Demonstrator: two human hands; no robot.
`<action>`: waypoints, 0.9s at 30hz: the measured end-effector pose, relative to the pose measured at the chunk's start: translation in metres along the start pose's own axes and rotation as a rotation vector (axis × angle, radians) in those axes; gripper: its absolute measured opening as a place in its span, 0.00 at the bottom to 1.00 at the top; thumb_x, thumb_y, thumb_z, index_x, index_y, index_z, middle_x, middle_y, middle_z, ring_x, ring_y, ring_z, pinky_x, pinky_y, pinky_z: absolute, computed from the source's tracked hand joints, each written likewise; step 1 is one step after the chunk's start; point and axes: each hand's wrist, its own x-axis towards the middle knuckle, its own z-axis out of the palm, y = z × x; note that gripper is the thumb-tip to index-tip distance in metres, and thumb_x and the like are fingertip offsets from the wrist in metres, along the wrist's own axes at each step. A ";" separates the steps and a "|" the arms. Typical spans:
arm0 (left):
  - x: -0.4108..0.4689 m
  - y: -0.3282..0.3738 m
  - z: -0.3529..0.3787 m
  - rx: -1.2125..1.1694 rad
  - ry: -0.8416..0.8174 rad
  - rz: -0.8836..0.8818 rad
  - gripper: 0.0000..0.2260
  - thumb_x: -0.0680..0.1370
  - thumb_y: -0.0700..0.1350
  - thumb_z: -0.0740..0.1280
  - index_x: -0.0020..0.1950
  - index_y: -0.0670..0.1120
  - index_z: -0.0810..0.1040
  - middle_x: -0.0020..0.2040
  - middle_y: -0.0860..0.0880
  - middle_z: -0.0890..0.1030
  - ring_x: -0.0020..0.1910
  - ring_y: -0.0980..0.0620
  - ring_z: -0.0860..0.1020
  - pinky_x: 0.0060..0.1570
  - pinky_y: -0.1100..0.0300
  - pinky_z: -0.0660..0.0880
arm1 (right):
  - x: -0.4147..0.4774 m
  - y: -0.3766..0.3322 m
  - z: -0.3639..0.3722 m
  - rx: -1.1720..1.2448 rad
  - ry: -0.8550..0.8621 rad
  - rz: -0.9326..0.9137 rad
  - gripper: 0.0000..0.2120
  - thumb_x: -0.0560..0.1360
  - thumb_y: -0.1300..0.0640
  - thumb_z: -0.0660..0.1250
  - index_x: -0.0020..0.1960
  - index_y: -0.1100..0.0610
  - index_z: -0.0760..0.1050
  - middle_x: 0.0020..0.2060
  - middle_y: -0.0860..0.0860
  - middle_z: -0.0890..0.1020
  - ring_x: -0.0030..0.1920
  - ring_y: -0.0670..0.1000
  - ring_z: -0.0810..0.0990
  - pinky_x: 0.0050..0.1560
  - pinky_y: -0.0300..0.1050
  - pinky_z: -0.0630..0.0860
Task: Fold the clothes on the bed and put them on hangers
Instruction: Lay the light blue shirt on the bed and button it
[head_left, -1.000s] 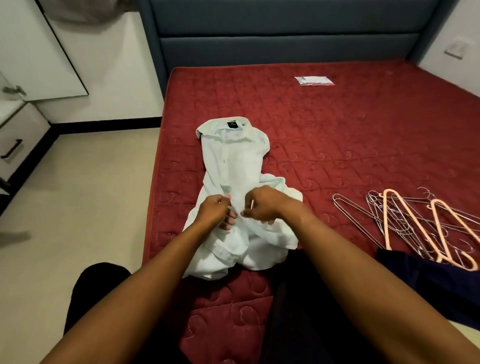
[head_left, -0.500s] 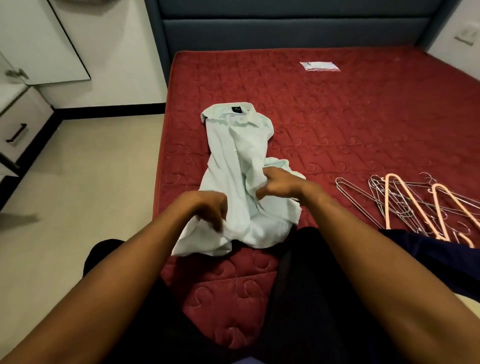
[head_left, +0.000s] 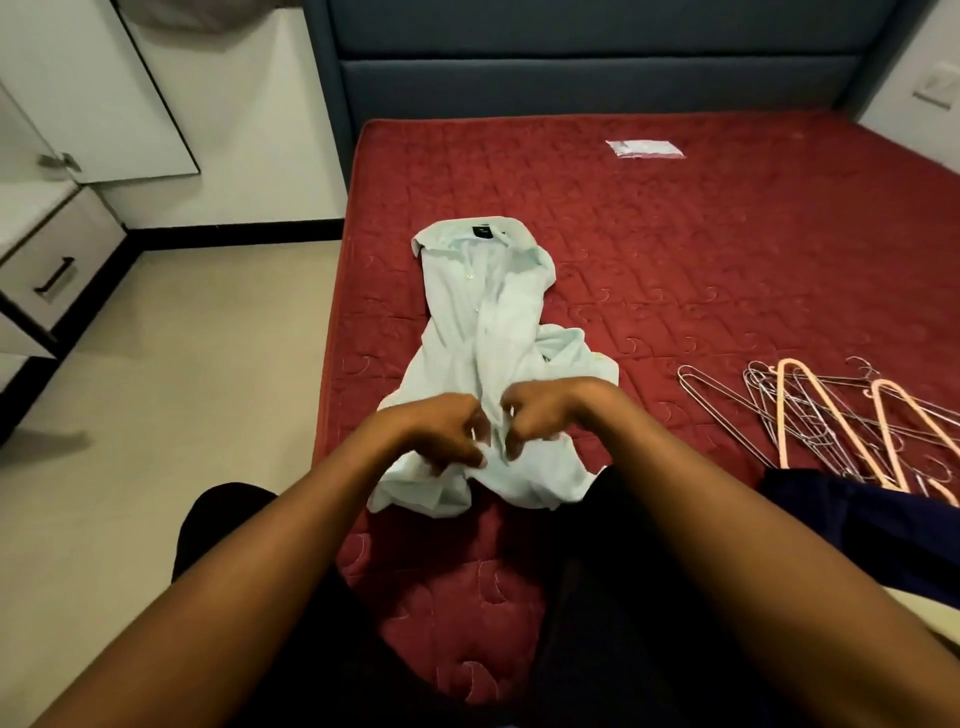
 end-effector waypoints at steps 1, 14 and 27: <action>0.001 -0.009 0.007 0.013 -0.064 0.010 0.06 0.76 0.42 0.74 0.52 0.45 0.84 0.40 0.44 0.84 0.28 0.53 0.78 0.28 0.63 0.74 | 0.000 0.005 0.008 -0.027 -0.064 0.033 0.12 0.71 0.56 0.78 0.43 0.59 0.75 0.34 0.51 0.76 0.35 0.53 0.75 0.33 0.41 0.71; -0.006 -0.011 -0.009 -0.161 0.271 0.083 0.10 0.77 0.36 0.69 0.38 0.46 0.82 0.30 0.50 0.83 0.23 0.51 0.78 0.25 0.61 0.72 | -0.013 -0.037 0.036 -0.410 0.629 0.055 0.26 0.75 0.51 0.69 0.67 0.61 0.65 0.54 0.56 0.81 0.54 0.59 0.82 0.42 0.47 0.69; -0.029 -0.025 -0.007 -0.320 -0.082 0.143 0.13 0.78 0.37 0.73 0.60 0.47 0.85 0.39 0.45 0.86 0.30 0.53 0.78 0.28 0.63 0.73 | -0.006 -0.010 0.017 -0.123 0.915 0.040 0.10 0.72 0.57 0.69 0.51 0.58 0.75 0.49 0.56 0.81 0.50 0.61 0.80 0.41 0.49 0.69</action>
